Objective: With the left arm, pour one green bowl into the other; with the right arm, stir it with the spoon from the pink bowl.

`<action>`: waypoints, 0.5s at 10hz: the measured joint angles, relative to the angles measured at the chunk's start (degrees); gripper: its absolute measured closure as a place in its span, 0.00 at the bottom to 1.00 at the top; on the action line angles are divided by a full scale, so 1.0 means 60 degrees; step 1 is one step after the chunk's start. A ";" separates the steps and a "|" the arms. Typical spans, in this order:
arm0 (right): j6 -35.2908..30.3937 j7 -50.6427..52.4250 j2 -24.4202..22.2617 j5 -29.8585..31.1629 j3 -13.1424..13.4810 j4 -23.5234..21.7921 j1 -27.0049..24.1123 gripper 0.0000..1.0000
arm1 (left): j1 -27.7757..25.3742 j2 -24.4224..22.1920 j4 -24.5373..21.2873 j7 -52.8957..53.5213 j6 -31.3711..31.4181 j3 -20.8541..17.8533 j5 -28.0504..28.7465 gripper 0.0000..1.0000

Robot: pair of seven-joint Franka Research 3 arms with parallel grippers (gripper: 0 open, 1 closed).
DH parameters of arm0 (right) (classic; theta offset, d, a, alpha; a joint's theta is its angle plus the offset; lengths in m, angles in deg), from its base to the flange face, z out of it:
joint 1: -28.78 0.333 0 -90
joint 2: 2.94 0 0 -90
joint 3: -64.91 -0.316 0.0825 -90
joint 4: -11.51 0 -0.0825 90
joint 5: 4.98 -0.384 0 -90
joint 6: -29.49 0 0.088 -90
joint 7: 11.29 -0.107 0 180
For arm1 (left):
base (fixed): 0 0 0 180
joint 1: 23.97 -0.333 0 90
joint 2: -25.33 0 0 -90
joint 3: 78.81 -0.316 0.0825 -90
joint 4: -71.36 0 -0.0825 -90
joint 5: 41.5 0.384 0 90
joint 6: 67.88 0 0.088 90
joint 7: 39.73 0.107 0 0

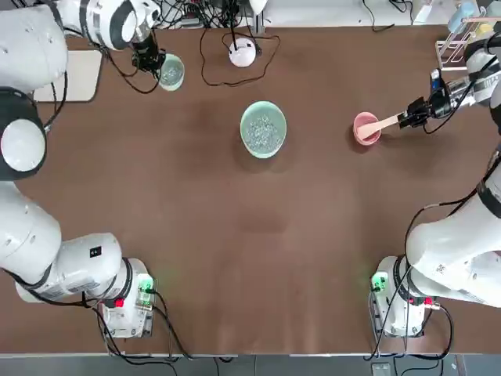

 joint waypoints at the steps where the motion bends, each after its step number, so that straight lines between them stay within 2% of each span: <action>1: 0.0000 0.0001 0.0003 -0.0009 -0.0012 0.0019 0.0007 0.55 | 0.0303 0.0007 0.0300 -0.0828 -0.0634 0.0189 0.0399 0.96; 3: 0.0000 0.0001 0.0015 -0.0031 -0.0039 0.0044 0.0025 0.58 | 0.1257 0.0017 0.0949 -0.2890 -0.1593 0.0282 0.1320 0.96; 5: 0.0003 0.0003 0.0047 -0.0042 -0.0044 0.0059 0.0028 0.60 | 0.2226 0.0107 0.1477 -0.4201 -0.2913 0.0296 0.1993 0.96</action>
